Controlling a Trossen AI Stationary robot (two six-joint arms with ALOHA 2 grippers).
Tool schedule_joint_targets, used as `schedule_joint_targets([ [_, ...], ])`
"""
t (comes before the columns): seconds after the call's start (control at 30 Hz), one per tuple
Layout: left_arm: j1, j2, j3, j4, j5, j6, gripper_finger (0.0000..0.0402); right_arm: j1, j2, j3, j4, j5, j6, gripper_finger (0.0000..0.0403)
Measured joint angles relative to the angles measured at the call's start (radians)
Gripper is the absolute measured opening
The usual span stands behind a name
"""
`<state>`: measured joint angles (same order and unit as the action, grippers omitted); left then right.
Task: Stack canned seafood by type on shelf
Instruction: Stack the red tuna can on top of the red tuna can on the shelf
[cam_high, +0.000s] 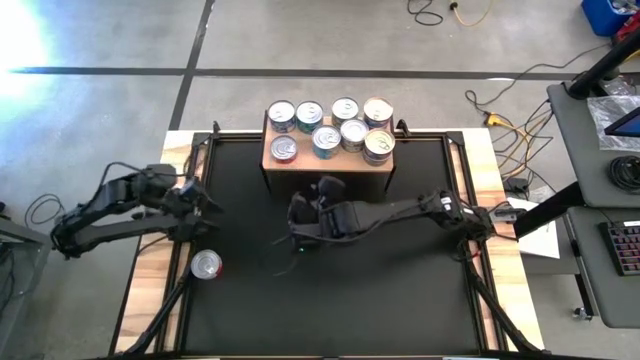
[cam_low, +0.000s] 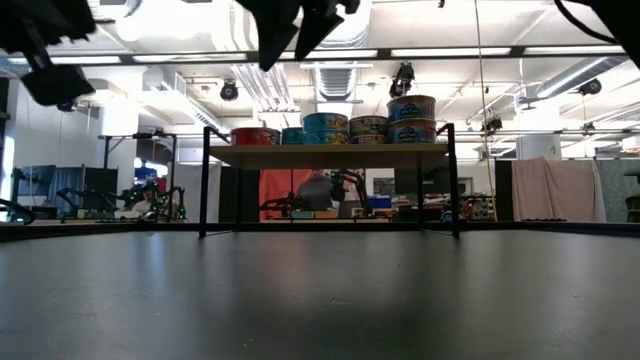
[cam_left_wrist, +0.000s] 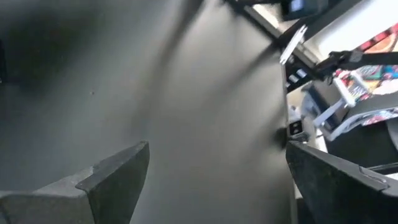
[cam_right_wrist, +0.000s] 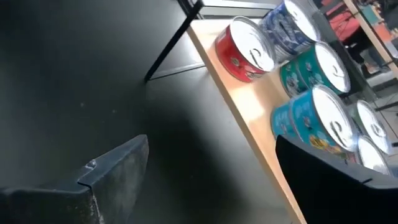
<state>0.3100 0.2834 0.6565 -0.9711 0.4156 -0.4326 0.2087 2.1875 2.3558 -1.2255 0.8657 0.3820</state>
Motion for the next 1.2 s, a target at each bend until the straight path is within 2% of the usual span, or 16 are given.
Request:
schedule_joint_targets([
  [0.17,-0.061,0.127,-0.064,0.154,-0.006,-0.007,0.0361,0.039,-0.004,0.0,-0.047,0.01,0.053,0.0341],
  [0.27,-0.175,0.22,-0.073,0.219,-0.014,-0.068,0.0361,0.056,-0.005,0.0,-0.09,0.025,0.08,0.0343],
  [0.33,-0.295,0.28,-0.061,0.188,-0.056,-0.115,0.0361,0.069,-0.007,0.0,-0.133,0.026,0.089,0.0345],
  [0.43,-0.526,0.374,-0.028,0.107,-0.199,-0.225,0.0361,0.097,-0.015,0.0,-0.229,0.026,0.106,0.0344],
  [0.57,-0.855,0.512,0.002,0.043,-0.346,-0.487,0.0361,0.145,-0.028,0.0,-0.349,0.023,0.223,0.0336],
  [0.67,-1.045,0.619,0.011,0.031,-0.374,-0.679,0.0361,0.183,-0.039,0.0,-0.333,0.01,0.247,0.0325],
  [0.77,-1.149,0.715,0.018,-0.064,-0.375,-0.842,0.0347,0.22,-0.05,0.0,-0.312,0.01,0.249,0.0311],
  [0.83,-1.177,0.764,0.02,-0.156,-0.37,-0.928,0.0323,0.242,-0.055,0.0,-0.309,0.01,0.249,0.0299],
  [0.93,-1.18,0.801,0.025,-0.152,-0.385,-0.997,0.0271,0.27,-0.061,0.0,-0.308,0.01,0.241,0.0277],
  [1.1,-1.172,0.836,0.02,-0.164,-0.406,-1.062,0.015,0.315,-0.069,0.0,-0.312,-0.007,0.263,0.0237],
  [1.2,-1.147,0.865,0.014,-0.158,-0.369,-1.071,0.0068,0.357,-0.069,0.0,-0.313,-0.032,0.31,0.0216],
])
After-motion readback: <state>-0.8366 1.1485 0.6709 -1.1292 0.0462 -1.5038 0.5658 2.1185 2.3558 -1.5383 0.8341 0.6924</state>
